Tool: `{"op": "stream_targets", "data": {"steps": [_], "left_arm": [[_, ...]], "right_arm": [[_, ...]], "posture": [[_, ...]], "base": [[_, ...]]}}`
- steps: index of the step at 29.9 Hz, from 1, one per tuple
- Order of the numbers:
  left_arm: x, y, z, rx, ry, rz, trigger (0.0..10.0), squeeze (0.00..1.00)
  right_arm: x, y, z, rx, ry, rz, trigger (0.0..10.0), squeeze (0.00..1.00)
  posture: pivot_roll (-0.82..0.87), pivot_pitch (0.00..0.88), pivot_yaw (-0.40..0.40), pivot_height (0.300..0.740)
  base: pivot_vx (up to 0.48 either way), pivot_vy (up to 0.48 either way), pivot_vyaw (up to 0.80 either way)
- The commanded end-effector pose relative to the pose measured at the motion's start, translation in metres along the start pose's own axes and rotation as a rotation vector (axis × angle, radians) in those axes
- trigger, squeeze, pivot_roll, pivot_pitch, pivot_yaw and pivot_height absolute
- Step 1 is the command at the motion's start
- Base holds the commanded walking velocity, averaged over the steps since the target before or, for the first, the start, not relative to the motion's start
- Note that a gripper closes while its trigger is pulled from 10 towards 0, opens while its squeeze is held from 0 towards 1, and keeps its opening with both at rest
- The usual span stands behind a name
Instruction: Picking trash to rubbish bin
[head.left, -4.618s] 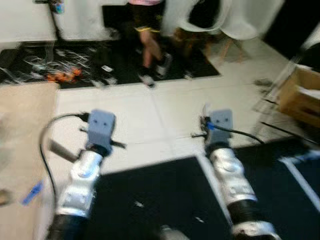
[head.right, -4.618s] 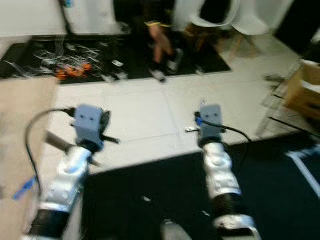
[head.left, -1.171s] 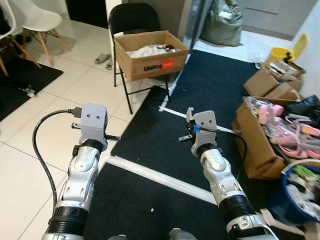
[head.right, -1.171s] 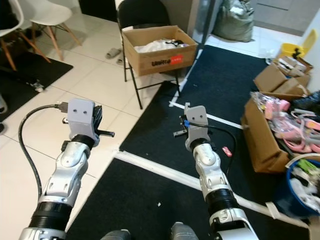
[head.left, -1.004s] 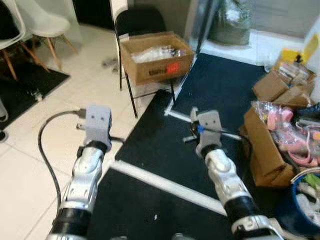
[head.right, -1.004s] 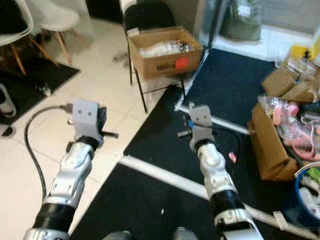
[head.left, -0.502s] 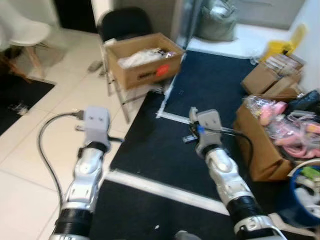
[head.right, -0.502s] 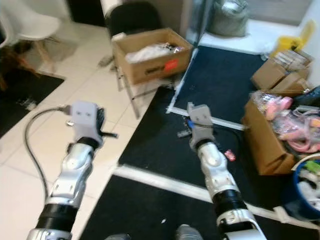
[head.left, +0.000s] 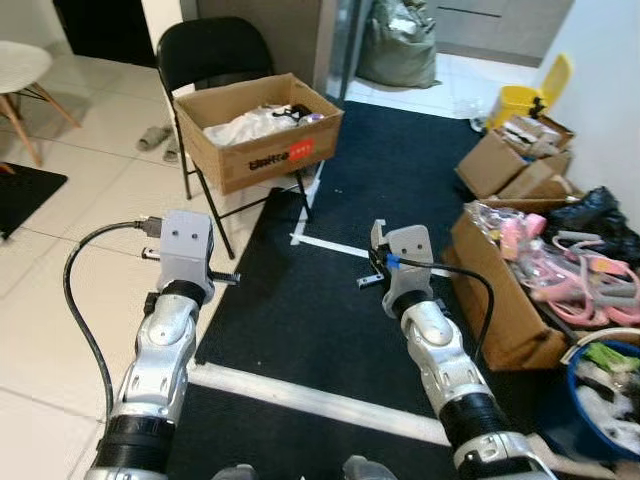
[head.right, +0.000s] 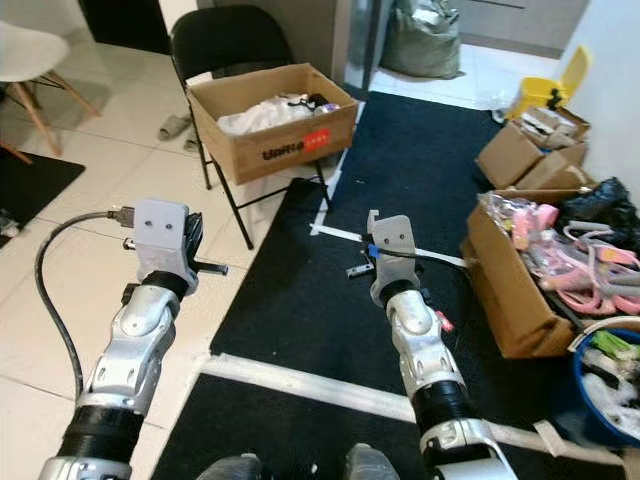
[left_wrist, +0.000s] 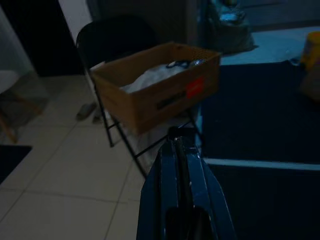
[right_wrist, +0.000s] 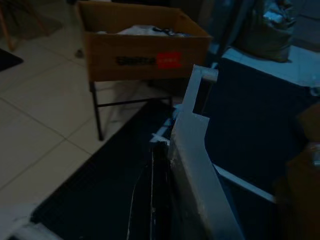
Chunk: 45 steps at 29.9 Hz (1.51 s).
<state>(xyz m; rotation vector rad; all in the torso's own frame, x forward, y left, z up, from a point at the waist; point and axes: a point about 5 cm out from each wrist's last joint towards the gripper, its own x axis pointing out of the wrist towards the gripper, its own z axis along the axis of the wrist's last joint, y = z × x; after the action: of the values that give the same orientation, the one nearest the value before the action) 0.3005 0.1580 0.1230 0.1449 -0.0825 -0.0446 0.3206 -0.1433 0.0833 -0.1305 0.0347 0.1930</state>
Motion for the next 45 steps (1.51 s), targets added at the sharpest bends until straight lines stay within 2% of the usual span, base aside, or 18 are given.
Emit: {"op": "stream_targets", "data": {"steps": [1, 24, 45], "left_arm": [[-0.0015, 0.0034, -0.0024, 0.006, 0.007, 0.008, 10.0, 0.00], [-0.0020, 0.0024, -0.0022, 0.005, 0.009, 0.002, 10.0, 0.00], [0.0005, 0.0018, -0.0002, 0.013, 0.011, -0.016, 10.0, 0.00]], "right_arm": [[0.0002, 0.0004, 0.0004, 0.010, 0.001, -0.006, 10.0, 0.00], [-0.0007, -0.0015, -0.0018, 0.006, 0.013, -0.018, 10.0, 0.00], [-0.0020, 0.0054, -0.0072, 0.007, 0.037, -0.008, 10.0, 0.00]], "posture": [[0.04, 0.012, -0.031, 0.740], [0.04, 0.017, -0.031, 0.740], [0.05, 0.031, -0.011, 0.740]], "base": [[0.300, 0.000, -0.80], [0.299, 0.000, -0.78], [0.299, 0.000, 0.00]]}}
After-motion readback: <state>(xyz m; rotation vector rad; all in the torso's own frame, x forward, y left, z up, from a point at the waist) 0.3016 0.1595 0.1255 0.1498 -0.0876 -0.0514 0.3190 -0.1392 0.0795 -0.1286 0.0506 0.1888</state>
